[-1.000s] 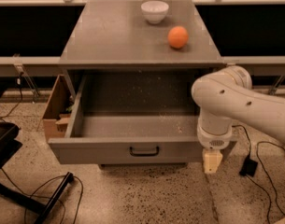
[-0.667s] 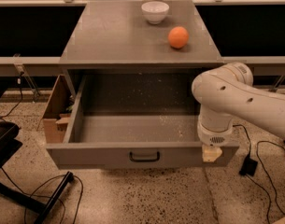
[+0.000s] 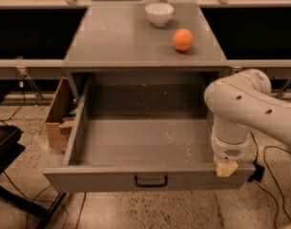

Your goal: Open top drawer

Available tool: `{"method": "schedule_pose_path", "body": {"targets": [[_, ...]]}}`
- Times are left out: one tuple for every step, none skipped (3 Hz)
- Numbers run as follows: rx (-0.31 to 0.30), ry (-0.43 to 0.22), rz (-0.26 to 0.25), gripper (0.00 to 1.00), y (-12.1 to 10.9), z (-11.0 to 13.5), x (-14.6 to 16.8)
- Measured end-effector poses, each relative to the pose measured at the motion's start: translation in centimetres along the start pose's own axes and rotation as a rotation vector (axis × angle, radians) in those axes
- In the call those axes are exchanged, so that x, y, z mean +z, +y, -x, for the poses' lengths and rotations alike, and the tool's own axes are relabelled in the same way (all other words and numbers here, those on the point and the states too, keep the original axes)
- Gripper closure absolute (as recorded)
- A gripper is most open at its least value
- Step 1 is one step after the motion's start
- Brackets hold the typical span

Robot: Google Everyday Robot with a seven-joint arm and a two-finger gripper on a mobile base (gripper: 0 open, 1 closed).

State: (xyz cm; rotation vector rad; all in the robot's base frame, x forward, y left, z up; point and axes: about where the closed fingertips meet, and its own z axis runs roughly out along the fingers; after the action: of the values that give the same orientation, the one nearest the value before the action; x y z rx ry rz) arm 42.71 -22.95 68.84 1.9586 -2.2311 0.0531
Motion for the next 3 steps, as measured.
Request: {"method": "schedule_pose_path", "body": {"targets": [[0.010, 0.006, 0.004, 1.00, 0.4, -0.2, 0.0], [0.021, 0.012, 0.007, 1.00, 0.9, -0.2, 0.0], [0.040, 0.022, 0.016, 0.82, 1.7, -0.5, -0.2]]}}
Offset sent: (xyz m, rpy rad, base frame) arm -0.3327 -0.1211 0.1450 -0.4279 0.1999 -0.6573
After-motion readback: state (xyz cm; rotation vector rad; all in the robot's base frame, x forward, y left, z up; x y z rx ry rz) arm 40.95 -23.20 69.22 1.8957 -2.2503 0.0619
